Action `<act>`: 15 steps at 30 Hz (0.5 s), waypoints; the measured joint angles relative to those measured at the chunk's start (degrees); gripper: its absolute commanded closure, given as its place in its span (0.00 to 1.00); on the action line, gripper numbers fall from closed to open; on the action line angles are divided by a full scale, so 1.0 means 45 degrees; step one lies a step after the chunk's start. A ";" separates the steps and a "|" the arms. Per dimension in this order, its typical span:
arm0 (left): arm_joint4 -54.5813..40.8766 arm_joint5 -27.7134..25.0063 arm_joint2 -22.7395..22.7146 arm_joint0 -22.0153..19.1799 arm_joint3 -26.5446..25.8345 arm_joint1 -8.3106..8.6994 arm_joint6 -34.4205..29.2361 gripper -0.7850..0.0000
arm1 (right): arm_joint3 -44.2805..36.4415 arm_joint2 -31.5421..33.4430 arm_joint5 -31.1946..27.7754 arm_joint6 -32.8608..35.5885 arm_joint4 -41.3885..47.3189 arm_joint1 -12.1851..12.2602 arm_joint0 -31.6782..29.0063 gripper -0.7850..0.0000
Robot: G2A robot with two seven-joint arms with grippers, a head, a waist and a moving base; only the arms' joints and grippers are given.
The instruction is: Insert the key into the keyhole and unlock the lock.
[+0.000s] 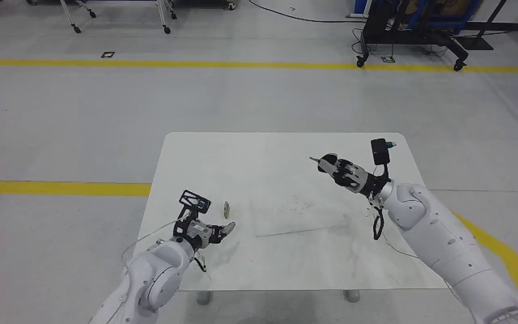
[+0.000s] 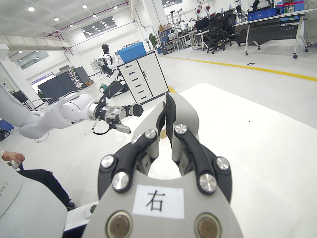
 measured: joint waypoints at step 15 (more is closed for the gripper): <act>-0.0363 0.1517 0.2018 -0.2664 0.2697 -0.0572 -0.0955 0.40 | 0.0000 0.0000 0.0000 0.0000 0.0000 0.0000 0.0000 1.00</act>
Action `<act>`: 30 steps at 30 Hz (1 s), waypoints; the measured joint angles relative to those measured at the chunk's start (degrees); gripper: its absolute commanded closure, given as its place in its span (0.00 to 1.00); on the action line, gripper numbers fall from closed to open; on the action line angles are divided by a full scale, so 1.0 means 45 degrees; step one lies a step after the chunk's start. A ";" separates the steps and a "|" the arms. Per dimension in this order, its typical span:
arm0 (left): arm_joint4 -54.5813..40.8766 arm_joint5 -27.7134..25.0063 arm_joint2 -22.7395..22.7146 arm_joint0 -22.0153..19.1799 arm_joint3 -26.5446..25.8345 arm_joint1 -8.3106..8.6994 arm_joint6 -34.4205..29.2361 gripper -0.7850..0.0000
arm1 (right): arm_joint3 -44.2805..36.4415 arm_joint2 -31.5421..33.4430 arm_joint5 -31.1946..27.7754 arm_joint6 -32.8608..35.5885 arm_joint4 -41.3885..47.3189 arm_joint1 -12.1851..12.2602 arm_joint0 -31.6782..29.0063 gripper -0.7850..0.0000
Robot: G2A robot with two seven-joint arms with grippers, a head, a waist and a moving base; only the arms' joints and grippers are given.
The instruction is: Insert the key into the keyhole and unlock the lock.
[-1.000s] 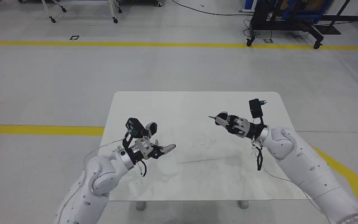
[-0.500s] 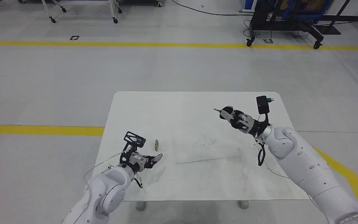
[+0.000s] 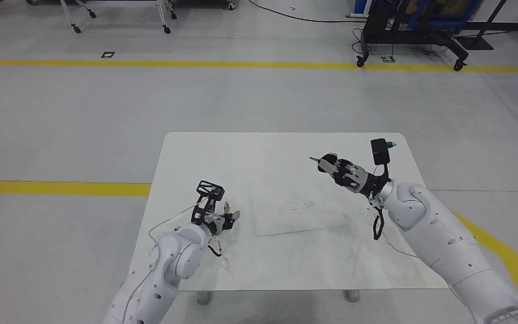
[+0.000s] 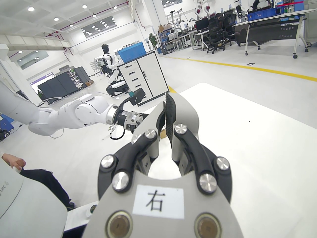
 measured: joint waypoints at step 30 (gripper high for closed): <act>0.0914 0.0700 0.0547 -0.0891 0.0858 -0.0343 -0.0939 1.00 | 0.0000 0.0000 0.0000 0.0000 0.0000 0.0000 0.0000 1.00</act>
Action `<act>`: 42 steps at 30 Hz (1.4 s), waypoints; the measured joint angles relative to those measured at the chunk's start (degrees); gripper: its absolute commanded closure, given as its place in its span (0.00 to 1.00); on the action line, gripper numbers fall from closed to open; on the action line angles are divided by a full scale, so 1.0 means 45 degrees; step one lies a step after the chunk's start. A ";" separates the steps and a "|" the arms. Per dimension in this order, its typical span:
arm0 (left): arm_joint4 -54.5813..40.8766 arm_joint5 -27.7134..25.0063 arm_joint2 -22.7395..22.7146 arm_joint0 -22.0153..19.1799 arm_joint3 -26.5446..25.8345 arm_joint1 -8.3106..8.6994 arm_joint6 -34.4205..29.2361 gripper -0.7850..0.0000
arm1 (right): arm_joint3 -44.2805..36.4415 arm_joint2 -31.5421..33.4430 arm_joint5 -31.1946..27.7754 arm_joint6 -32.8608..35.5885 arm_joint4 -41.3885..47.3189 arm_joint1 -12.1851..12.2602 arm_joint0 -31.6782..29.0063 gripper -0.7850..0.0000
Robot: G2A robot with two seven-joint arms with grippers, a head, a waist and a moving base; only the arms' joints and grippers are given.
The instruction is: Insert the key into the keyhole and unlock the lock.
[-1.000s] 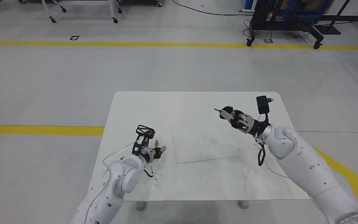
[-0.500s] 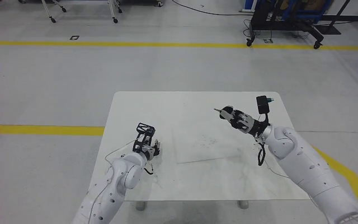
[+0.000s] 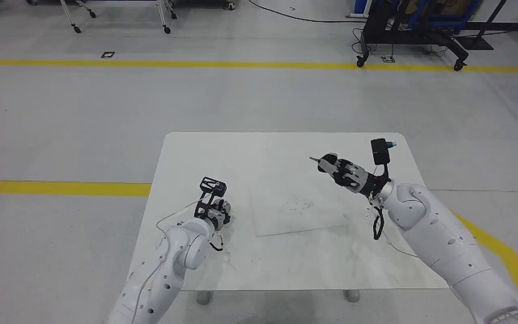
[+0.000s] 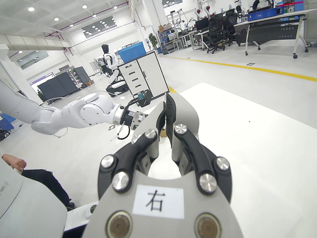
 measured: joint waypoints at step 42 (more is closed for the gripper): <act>-0.9516 -0.5919 -0.0320 -0.2292 0.3556 -0.0696 0.3112 1.00 | -0.0963 -0.0713 0.2649 -0.0393 0.0317 -0.0596 0.0214 1.00</act>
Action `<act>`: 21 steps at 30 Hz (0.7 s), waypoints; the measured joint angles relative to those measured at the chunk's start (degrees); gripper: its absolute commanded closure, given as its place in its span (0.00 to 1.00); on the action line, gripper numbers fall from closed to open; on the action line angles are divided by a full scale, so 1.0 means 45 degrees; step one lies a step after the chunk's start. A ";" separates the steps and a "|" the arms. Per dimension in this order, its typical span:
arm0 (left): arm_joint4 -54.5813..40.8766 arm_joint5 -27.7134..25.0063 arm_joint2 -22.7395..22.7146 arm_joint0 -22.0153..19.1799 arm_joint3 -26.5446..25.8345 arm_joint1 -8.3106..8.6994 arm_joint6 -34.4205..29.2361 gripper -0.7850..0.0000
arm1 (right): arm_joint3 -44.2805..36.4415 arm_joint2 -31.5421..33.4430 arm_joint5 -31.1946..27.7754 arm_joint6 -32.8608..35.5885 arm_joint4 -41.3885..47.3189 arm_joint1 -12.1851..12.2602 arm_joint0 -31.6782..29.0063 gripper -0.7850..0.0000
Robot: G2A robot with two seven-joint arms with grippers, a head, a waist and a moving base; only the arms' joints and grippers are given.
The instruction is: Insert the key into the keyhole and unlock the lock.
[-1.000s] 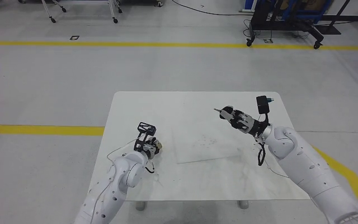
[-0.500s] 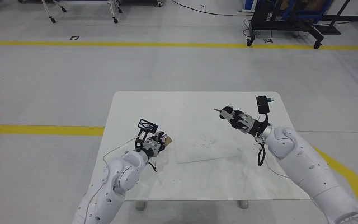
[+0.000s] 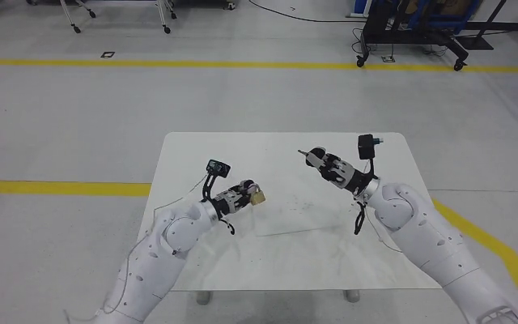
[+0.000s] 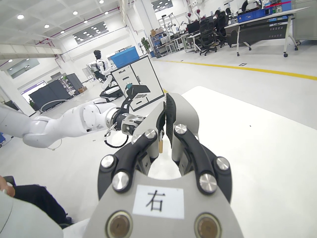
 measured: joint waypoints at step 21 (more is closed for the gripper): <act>-1.1061 -0.0538 0.0747 -0.2100 0.3497 -0.0976 -0.4470 1.00 | 0.0115 -0.0753 0.0587 -0.0713 0.1151 -0.0731 0.0319 1.00</act>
